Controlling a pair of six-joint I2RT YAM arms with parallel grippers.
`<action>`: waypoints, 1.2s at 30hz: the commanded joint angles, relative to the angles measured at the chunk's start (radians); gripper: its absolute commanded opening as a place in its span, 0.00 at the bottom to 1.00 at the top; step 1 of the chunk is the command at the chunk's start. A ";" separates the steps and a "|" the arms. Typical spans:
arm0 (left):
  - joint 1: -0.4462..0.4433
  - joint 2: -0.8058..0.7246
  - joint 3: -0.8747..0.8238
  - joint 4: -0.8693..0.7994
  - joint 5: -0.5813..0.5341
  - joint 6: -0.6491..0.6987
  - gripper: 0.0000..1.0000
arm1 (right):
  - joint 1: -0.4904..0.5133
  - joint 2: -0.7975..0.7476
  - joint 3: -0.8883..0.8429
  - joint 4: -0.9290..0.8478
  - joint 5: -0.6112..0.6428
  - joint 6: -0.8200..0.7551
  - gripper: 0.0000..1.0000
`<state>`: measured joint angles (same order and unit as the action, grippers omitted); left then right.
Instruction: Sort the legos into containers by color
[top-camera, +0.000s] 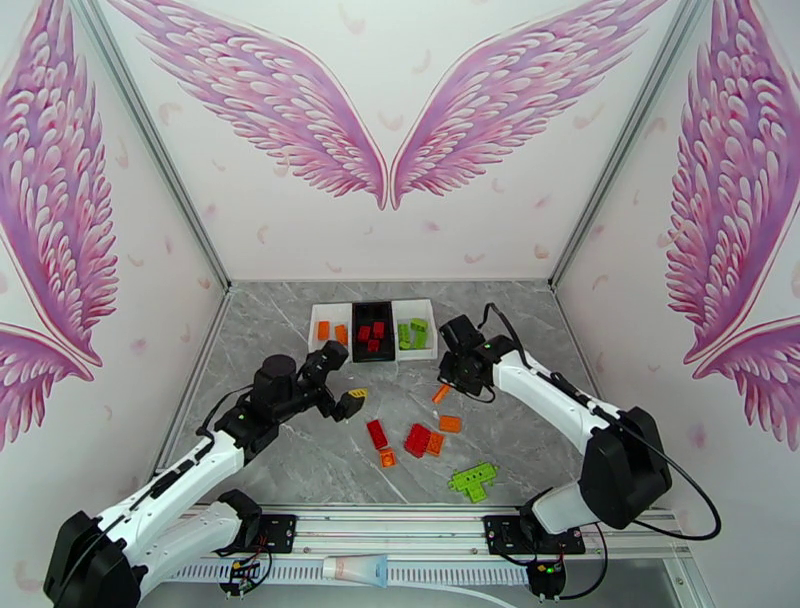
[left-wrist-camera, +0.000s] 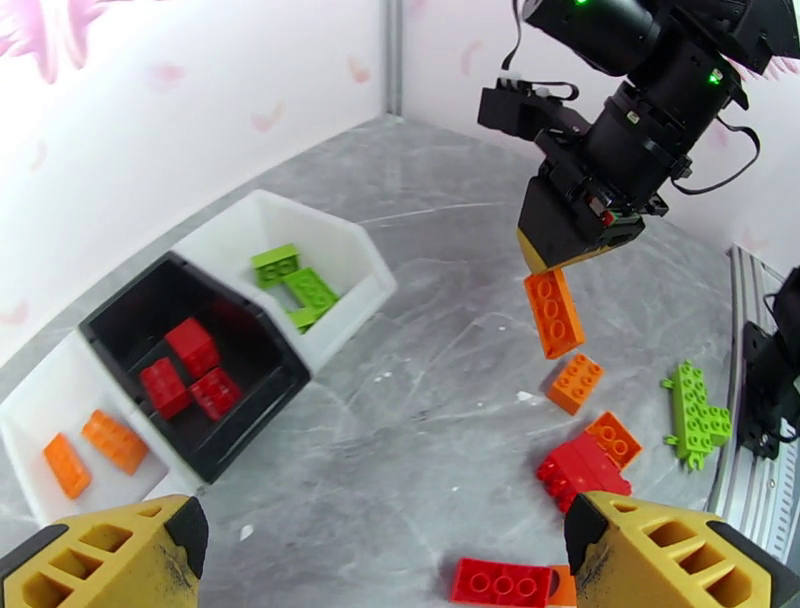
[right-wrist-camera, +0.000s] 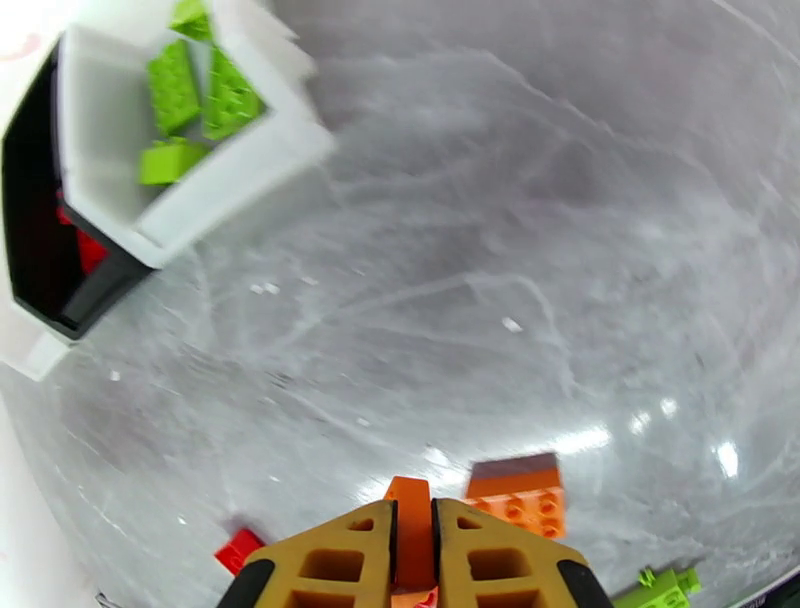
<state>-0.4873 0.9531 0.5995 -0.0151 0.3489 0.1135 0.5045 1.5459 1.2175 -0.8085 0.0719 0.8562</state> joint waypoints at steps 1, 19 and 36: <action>0.045 -0.049 -0.016 -0.074 -0.031 -0.017 0.99 | 0.059 0.077 0.124 0.075 0.034 -0.091 0.17; 0.165 -0.150 -0.022 -0.163 -0.063 -0.078 0.99 | 0.245 0.668 0.823 0.402 0.101 -0.198 0.21; 0.218 -0.162 -0.037 -0.130 -0.015 -0.105 0.99 | 0.249 0.671 0.812 0.480 0.160 -0.254 0.45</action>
<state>-0.2787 0.8024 0.5793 -0.1581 0.3031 0.0177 0.7483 2.3322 2.1048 -0.3386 0.2024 0.6300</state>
